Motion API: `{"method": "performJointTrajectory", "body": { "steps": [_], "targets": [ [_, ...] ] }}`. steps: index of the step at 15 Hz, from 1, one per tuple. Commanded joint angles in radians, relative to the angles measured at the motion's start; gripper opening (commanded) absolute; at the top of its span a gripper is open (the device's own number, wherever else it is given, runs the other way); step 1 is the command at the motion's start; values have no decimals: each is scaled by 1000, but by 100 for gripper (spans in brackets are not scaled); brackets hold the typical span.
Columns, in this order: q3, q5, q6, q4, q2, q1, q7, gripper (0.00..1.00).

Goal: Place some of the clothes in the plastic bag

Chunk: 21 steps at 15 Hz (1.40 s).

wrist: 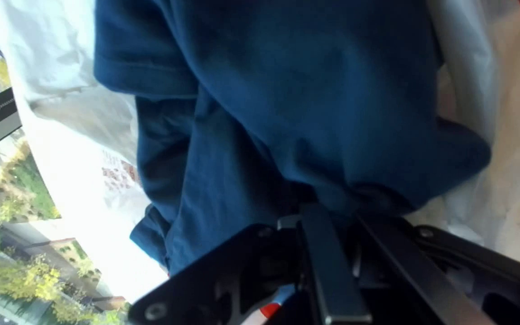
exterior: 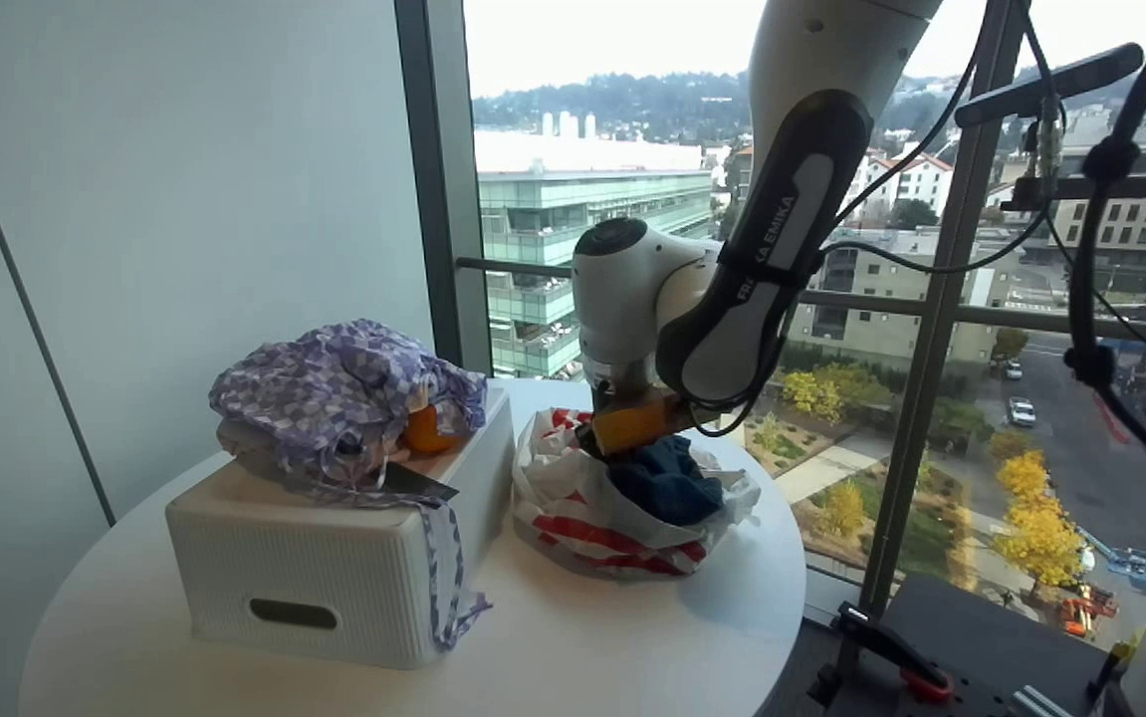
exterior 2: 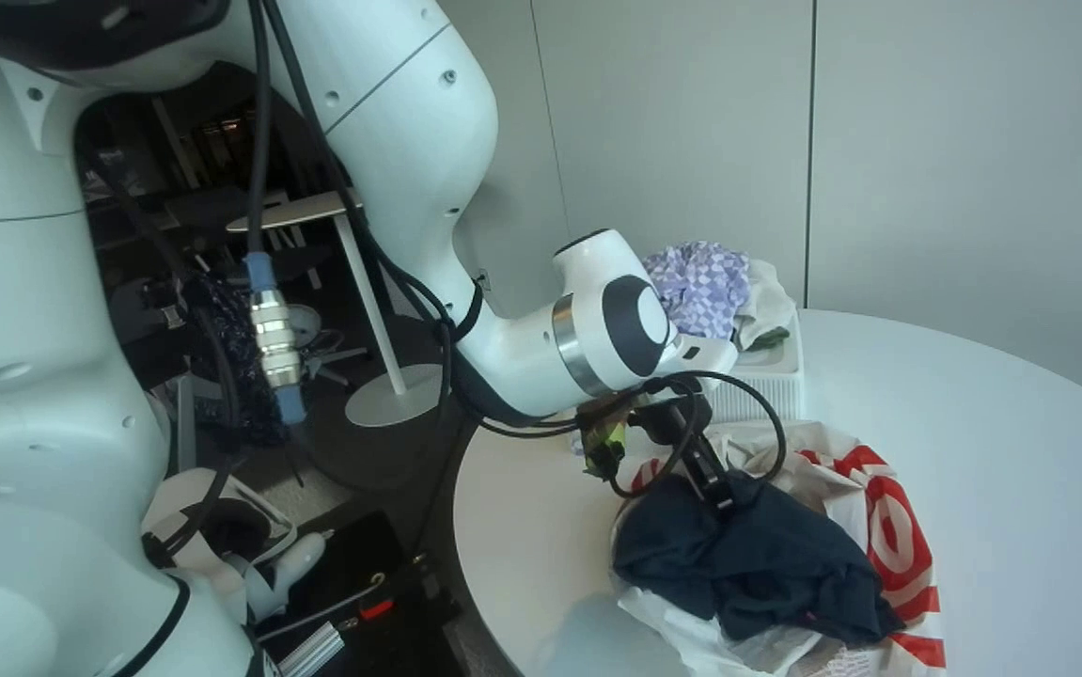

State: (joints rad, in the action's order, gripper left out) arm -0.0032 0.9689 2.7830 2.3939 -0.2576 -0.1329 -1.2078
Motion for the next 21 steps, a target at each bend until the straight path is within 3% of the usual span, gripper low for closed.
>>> {"method": "performJointTrajectory", "body": {
  "steps": [1,5,6,8,13,16,18,21],
  "targets": [
    [-27,104,-13,-121,-73,31,-73,13],
    [-17,86,-8,-139,-138,32,-76,11],
    [-19,83,-12,-136,-147,34,-81,36],
    [-27,86,-21,-115,-128,37,-106,38],
    [-58,176,-137,3,128,61,-192,75],
    [-51,105,-225,55,286,76,-161,97],
    [-28,40,-290,97,401,83,-93,100],
    [20,-77,-283,157,547,131,42,100]
  ]
}}
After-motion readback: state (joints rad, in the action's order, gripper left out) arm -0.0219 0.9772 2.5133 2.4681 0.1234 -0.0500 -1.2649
